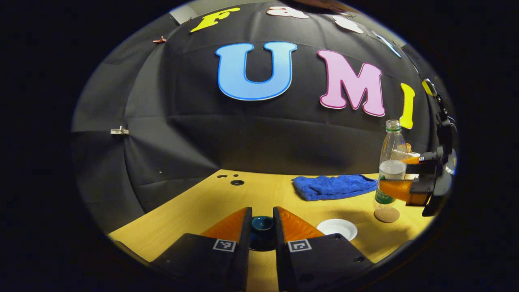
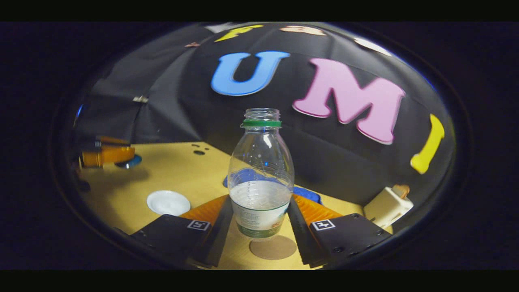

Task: Open the teacup lid with one hand, grasp the water bottle and pour water into the teacup with the other hand; after pouring, place the water bottle on the coaster and then close the teacup lid.

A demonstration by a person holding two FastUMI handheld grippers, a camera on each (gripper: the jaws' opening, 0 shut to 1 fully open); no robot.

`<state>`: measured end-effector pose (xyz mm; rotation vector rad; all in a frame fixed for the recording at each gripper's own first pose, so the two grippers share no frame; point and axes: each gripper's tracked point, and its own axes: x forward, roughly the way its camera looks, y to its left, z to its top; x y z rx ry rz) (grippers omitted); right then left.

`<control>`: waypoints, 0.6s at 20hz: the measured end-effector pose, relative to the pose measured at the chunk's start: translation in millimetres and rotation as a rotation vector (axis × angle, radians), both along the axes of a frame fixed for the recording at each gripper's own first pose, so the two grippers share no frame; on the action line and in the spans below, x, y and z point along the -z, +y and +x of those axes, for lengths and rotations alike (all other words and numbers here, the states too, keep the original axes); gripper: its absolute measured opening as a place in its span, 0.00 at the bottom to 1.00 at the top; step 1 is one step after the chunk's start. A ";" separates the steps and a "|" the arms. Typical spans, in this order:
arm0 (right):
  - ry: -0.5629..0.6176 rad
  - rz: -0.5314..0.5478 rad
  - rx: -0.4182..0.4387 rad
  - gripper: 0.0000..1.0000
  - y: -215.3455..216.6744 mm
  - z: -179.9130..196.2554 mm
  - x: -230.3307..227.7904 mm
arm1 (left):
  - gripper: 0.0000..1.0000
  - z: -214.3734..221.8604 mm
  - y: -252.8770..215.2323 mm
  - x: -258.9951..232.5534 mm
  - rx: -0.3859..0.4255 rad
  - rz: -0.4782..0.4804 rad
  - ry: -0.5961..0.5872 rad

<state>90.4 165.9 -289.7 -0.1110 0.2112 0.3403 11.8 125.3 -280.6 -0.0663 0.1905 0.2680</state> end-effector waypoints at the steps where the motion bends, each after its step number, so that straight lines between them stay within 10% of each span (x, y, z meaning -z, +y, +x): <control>1: 0.023 0.056 0.029 0.75 -3.6 4.0 0.9 | 0.32 2.8 -5.3 -1.5 0.012 0.000 -0.001; 12: 0.133 0.220 0.177 0.76 -8.8 11.9 24.3 | 0.28 25.7 -49.6 -0.8 0.113 0.008 0.012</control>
